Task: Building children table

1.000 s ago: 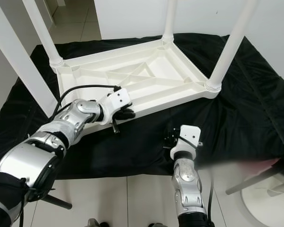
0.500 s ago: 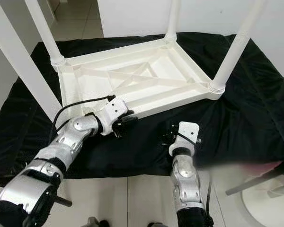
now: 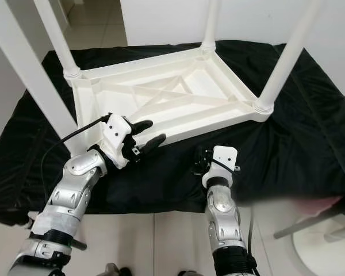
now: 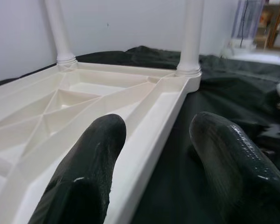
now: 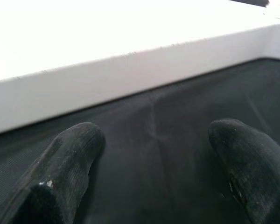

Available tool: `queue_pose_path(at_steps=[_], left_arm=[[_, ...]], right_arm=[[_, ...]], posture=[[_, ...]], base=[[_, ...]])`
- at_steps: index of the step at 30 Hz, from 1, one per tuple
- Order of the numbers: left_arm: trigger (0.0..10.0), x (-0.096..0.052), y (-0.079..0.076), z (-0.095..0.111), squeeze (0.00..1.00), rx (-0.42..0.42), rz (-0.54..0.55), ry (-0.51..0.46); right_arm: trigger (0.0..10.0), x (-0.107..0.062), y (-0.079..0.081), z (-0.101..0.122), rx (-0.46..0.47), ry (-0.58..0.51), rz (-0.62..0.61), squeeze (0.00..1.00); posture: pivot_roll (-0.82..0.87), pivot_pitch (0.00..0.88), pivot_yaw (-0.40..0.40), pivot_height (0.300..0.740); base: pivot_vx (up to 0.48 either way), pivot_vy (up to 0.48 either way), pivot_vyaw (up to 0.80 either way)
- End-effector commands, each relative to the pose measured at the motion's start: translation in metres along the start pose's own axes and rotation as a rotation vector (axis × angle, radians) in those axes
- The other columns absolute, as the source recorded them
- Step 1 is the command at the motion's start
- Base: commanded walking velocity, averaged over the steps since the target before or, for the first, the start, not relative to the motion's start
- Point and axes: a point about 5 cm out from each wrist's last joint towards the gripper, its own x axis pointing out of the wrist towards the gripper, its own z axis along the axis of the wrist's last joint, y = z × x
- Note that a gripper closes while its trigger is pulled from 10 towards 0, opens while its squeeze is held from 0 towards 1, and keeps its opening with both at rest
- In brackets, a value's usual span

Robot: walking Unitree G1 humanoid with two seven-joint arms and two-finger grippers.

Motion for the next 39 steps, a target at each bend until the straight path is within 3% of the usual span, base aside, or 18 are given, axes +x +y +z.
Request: queue_pose_path(at_steps=[1, 2, 4, 7, 8, 12, 13, 15, 16, 18, 24, 33, 34, 39], left_arm=[[10.0, -0.007, 0.009, -0.001, 0.0, -0.021, 0.239, 0.004], [10.0, -0.007, 0.009, -0.001, 0.0, -0.021, 0.239, 0.004], [10.0, -0.022, 0.002, -0.002, 0.0, -0.035, 0.286, 0.023], [10.0, -0.046, -0.011, -0.007, 0.0, 0.007, 0.23, 0.113], [10.0, -0.056, -0.008, -0.006, 0.0, 0.011, 0.228, 0.134], [10.0, -0.063, -0.004, -0.003, 0.0, 0.017, 0.235, 0.15], [10.0, -0.077, 0.004, 0.004, 0.0, 0.056, 0.211, 0.173], [10.0, -0.083, 0.006, 0.008, 0.0, 0.077, 0.184, 0.183], [10.0, -0.095, 0.013, 0.011, 0.0, 0.102, 0.146, 0.241], [10.0, -0.099, 0.016, 0.01, 0.0, 0.089, 0.142, 0.264], [10.0, -0.123, 0.039, 0.018, 0.0, 0.151, 0.195, 0.349], [10.0, -0.134, 0.064, 0.027, 0.0, 0.196, 0.294, 0.369], [10.0, -0.129, 0.074, 0.03, 0.0, 0.205, 0.35, 0.328], [10.0, -0.12, 0.086, 0.033, 0.0, 0.215, 0.423, 0.27]], right_arm=[[10.0, -0.001, 0.003, -0.005, 0.007, 0.015, 0.011, 0.0], [10.0, -0.001, 0.003, -0.005, 0.007, 0.015, 0.011, 0.0], [10.0, 0.003, 0.006, -0.005, 0.008, 0.014, 0.025, 0.0], [10.0, 0.009, 0.005, -0.004, 0.005, 0.012, 0.027, 0.0], [10.0, 0.012, 0.002, -0.003, 0.002, 0.009, 0.023, 0.0], [10.0, 0.015, 0.0, -0.002, -0.003, 0.006, 0.021, 0.0], [10.0, 0.018, -0.007, -0.002, -0.017, 0.002, 0.015, 0.0], [10.0, 0.02, -0.009, -0.002, -0.022, 0.001, 0.012, 0.0], [10.0, 0.023, -0.013, -0.001, -0.028, -0.001, 0.007, 0.0], [10.0, 0.023, -0.014, -0.001, -0.029, -0.001, 0.006, 0.0], [10.0, 0.025, -0.012, -0.001, -0.033, -0.008, 0.017, 0.0], [10.0, 0.024, -0.008, -0.003, -0.03, -0.013, 0.029, 0.0], [10.0, 0.024, -0.008, -0.003, -0.027, -0.016, 0.027, 0.0], [10.0, 0.023, -0.008, -0.002, -0.024, -0.022, 0.024, 0.0]], posture=[[0.04, 0.069, -0.004, 0.74], [0.04, 0.069, -0.004, 0.74], [0.05, 0.057, -0.01, 0.74], [0.07, 0.044, -0.022, 0.74], [0.07, 0.041, -0.024, 0.74], [0.08, 0.039, -0.026, 0.74], [0.09, 0.033, -0.037, 0.74], [0.09, 0.033, -0.037, 0.74], [0.1, 0.029, -0.045, 0.74], [0.1, 0.029, -0.045, 0.74], [0.1, 0.023, -0.051, 0.74], [0.09, 0.022, -0.048, 0.74], [0.08, 0.022, -0.044, 0.74], [0.07, 0.023, -0.04, 0.74]], base=[[0.0, 0.0, 0.0], [0.0, 0.0, 0.0], [0.0, 0.0, 0.0], [0.0, 0.0, 0.0], [0.0, 0.0, 0.0], [0.0, 0.0, 0.0], [0.0, 0.0, 0.0], [0.0, 0.0, 0.0], [0.0, 0.0, 0.0], [0.0, 0.0, 0.0], [0.0, 0.0, 0.0], [0.0, 0.0, 0.0], [0.0, 0.0, 0.0], [0.0, 0.0, 0.0]])
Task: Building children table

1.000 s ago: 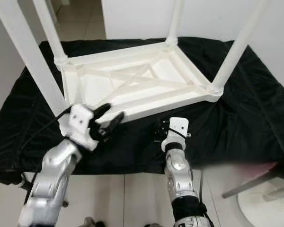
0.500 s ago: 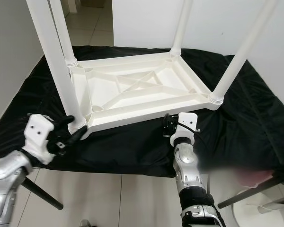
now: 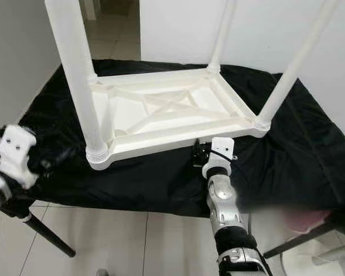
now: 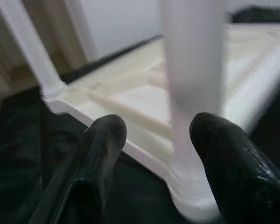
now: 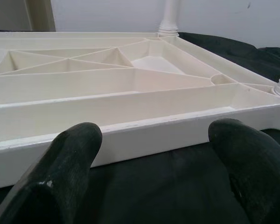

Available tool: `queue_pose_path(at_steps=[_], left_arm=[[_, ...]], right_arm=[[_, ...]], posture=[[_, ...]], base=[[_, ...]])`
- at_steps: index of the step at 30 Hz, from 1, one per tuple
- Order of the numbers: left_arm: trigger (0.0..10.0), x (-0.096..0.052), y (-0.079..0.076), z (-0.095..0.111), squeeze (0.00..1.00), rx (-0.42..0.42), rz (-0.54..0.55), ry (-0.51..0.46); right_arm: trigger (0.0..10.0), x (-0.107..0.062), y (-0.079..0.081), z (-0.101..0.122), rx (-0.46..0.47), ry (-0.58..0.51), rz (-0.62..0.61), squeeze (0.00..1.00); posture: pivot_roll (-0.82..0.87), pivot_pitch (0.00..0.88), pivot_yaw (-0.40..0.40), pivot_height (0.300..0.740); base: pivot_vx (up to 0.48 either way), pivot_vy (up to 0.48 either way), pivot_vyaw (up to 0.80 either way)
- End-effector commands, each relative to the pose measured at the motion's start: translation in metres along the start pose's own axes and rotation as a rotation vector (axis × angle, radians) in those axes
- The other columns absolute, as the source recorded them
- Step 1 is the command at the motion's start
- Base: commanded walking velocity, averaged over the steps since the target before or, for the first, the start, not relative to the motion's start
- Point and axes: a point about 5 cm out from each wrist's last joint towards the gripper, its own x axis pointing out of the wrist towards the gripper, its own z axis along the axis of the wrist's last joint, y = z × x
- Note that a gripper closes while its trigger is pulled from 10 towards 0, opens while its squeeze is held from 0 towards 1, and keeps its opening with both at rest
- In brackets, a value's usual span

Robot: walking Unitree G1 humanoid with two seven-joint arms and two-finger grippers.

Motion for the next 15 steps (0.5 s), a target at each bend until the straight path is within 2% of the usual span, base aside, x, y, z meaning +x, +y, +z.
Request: queue_pose_path(at_steps=[1, 2, 4, 10, 15], left_arm=[[10.0, 0.004, 0.009, -0.004, 0.0, -0.009, 0.144, -0.004], [10.0, 0.004, 0.009, -0.004, 0.0, -0.009, 0.144, -0.004], [10.0, 0.016, 0.014, -0.002, 0.0, -0.017, 0.182, -0.034], [10.0, 0.029, 0.018, -0.002, 0.0, -0.033, 0.231, -0.058], [10.0, 0.042, 0.024, -0.012, 0.0, -0.095, 0.323, -0.061]], right_arm=[[10.0, -0.002, 0.0, -0.001, 0.011, -0.002, -0.006, 0.0], [10.0, -0.002, 0.0, -0.001, 0.011, -0.002, -0.006, 0.0], [10.0, -0.004, 0.003, -0.001, 0.016, -0.01, -0.006, 0.0], [10.0, -0.008, 0.003, -0.002, 0.023, -0.008, -0.011, 0.0], [10.0, -0.013, 0.004, -0.004, 0.027, -0.007, -0.017, 0.0]], posture=[[0.07, 0.027, -0.036, 0.74], [0.07, 0.027, -0.036, 0.74], [0.05, 0.035, -0.026, 0.74], [0.04, 0.046, -0.019, 0.74], [0.01, 0.051, -0.009, 0.74]], base=[[0.0, 0.0, 0.0], [0.0, 0.0, 0.0], [0.0, 0.0, 0.0], [0.0, 0.0, 0.0], [0.0, 0.0, 0.0]])
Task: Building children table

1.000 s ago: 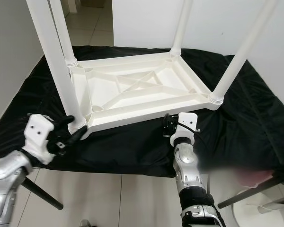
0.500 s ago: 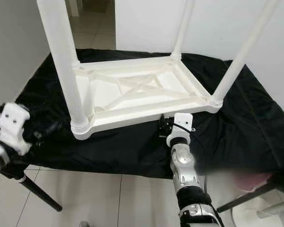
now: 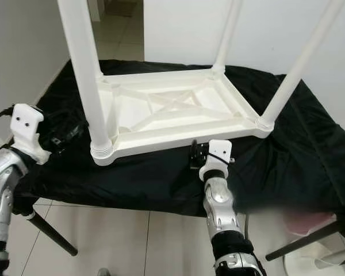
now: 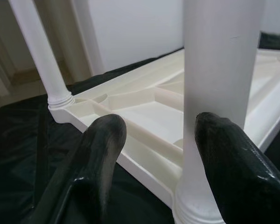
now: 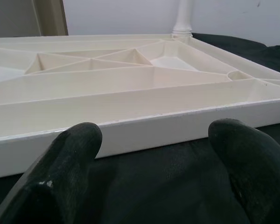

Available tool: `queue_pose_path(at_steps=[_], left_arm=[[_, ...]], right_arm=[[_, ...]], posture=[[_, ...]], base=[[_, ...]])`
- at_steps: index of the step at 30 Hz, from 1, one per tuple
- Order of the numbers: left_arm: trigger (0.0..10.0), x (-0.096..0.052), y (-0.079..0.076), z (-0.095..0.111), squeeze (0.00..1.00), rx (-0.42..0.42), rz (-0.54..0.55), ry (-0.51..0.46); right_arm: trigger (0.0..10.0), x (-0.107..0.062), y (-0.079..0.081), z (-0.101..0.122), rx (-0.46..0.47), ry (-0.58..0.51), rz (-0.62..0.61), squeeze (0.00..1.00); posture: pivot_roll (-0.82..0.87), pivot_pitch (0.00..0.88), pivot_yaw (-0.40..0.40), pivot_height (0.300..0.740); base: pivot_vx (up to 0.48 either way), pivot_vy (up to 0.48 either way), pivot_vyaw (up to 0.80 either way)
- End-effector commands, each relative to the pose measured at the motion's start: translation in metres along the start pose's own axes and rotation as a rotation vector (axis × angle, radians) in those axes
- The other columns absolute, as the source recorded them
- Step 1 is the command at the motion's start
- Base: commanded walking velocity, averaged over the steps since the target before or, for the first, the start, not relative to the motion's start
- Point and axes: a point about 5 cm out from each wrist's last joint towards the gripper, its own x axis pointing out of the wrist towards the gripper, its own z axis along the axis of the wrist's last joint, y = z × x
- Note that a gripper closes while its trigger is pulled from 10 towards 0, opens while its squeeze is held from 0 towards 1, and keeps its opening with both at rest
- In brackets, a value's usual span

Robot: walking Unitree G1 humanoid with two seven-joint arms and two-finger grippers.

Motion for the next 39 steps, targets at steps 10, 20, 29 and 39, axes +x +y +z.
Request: queue_pose_path(at_steps=[10, 20, 29, 39], left_arm=[[10.0, 0.007, 0.031, -0.02, 0.0, 0.031, 0.424, 0.072], [10.0, 0.006, 0.051, -0.033, 0.0, 0.08, 0.54, 0.161], [10.0, 0.037, 0.036, -0.028, 0.0, 0.075, 0.475, 0.112], [10.0, 0.065, 0.004, -0.021, 0.0, 0.022, 0.254, 0.035]], right_arm=[[10.0, -0.003, -0.007, -0.001, -0.004, -0.001, -0.034, 0.0], [10.0, -0.002, -0.005, 0.001, -0.003, -0.004, -0.027, 0.0], [10.0, 0.0, 0.0, 0.002, 0.005, -0.001, -0.016, 0.0], [10.0, -0.002, -0.002, 0.0, 0.005, 0.007, -0.023, 0.0]], posture=[[0.0, 0.049, 0.001, 0.74], [0.0, 0.05, -0.004, 0.74], [-0.01, 0.048, -0.004, 0.74], [-0.02, 0.05, 0.004, 0.74]], base=[[0.0, 0.0, 0.0], [0.0, 0.0, 0.0], [0.0, 0.0, 0.0], [0.0, 0.0, 0.0]])
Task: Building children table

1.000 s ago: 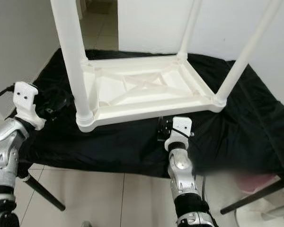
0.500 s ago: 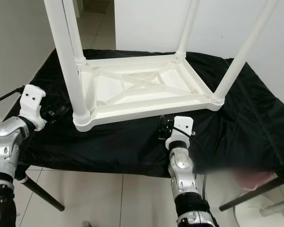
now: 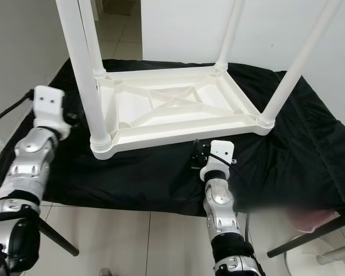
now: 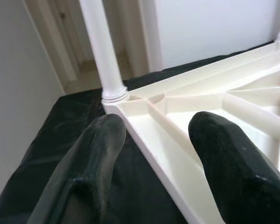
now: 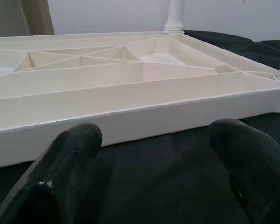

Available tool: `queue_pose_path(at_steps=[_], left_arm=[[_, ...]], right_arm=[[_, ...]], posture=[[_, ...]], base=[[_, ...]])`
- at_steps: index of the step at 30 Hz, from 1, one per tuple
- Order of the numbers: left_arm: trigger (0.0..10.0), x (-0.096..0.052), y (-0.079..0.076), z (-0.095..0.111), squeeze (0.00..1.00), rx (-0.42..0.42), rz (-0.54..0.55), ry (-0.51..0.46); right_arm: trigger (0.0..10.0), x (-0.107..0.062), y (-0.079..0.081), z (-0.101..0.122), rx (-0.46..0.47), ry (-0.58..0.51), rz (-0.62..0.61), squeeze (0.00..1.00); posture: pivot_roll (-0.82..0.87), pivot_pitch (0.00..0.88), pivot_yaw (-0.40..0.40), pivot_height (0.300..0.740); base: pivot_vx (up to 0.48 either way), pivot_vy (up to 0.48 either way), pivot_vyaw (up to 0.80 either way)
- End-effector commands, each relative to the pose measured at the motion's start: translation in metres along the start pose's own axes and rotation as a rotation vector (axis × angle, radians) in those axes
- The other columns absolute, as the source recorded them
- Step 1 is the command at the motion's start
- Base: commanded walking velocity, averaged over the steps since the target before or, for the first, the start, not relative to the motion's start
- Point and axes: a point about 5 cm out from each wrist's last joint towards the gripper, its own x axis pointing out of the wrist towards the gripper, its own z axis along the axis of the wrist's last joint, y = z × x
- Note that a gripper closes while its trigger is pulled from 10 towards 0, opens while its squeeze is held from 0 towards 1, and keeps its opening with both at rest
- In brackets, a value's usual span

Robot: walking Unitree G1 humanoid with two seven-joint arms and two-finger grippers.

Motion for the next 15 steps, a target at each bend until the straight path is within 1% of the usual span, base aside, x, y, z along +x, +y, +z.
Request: queue_pose_path(at_steps=[1, 3, 4, 5, 6, 8, 10, 11, 12, 13, 14, 15], left_arm=[[10.0, -0.001, -0.011, -0.006, 0.0, -0.019, -0.099, 0.013], [10.0, -0.004, -0.027, -0.009, 0.0, -0.027, -0.231, 0.011], [10.0, -0.004, -0.027, -0.009, 0.0, -0.027, -0.231, 0.011], [10.0, -0.007, -0.039, -0.012, 0.0, -0.022, -0.287, 0.008], [10.0, -0.007, -0.039, -0.012, 0.0, -0.022, -0.287, 0.008], [10.0, -0.01, -0.047, -0.013, 0.0, -0.023, -0.333, 0.004], [10.0, -0.017, -0.06, -0.013, 0.0, -0.033, -0.424, -0.008], [10.0, -0.024, -0.07, -0.014, 0.0, -0.039, -0.494, -0.012], [10.0, -0.024, -0.07, -0.014, 0.0, -0.039, -0.494, -0.012], [10.0, -0.032, -0.082, -0.015, 0.0, -0.04, -0.573, -0.014], [10.0, -0.032, -0.082, -0.015, 0.0, -0.04, -0.573, -0.014], [10.0, -0.036, -0.088, -0.014, 0.0, -0.037, -0.613, -0.017]], right_arm=[[10.0, -0.001, -0.001, -0.002, 0.002, 0.014, -0.006, 0.0], [10.0, -0.002, -0.002, -0.002, 0.001, 0.014, -0.012, 0.0], [10.0, -0.002, -0.002, -0.002, 0.001, 0.014, -0.012, 0.0], [10.0, -0.003, -0.003, -0.003, 0.001, 0.016, -0.016, 0.0], [10.0, -0.003, -0.003, -0.003, 0.001, 0.016, -0.016, 0.0], [10.0, -0.004, -0.004, -0.003, 0.0, 0.017, -0.019, 0.0], [10.0, -0.005, -0.005, -0.004, 0.003, 0.021, -0.03, 0.0], [10.0, -0.006, -0.007, -0.005, 0.001, 0.029, -0.044, 0.0], [10.0, -0.006, -0.007, -0.005, 0.001, 0.029, -0.044, 0.0], [10.0, -0.007, -0.008, -0.007, -0.003, 0.036, -0.055, 0.0], [10.0, -0.007, -0.008, -0.007, -0.003, 0.036, -0.055, 0.0], [10.0, -0.007, -0.009, -0.007, -0.004, 0.038, -0.058, 0.0]], posture=[[-0.02, 0.05, 0.004, 0.74], [-0.03, 0.054, 0.009, 0.74], [-0.03, 0.054, 0.009, 0.74], [-0.03, 0.054, 0.009, 0.74], [-0.03, 0.054, 0.009, 0.74], [-0.03, 0.058, 0.012, 0.74], [-0.03, 0.063, 0.015, 0.74], [-0.03, 0.066, 0.017, 0.74], [-0.03, 0.066, 0.017, 0.74], [-0.03, 0.067, 0.017, 0.74], [-0.03, 0.067, 0.017, 0.74], [-0.03, 0.068, 0.018, 0.74]], base=[[0.0, 0.0, 0.0], [0.0, 0.0, 0.0], [0.0, 0.0, 0.0], [0.0, 0.0, 0.0], [0.0, 0.0, 0.0], [0.0, 0.0, 0.0], [0.0, 0.0, 0.0], [0.0, 0.0, 0.0], [0.0, 0.0, 0.0], [0.0, 0.0, 0.0], [0.0, 0.0, 0.0], [0.0, 0.0, 0.0]])
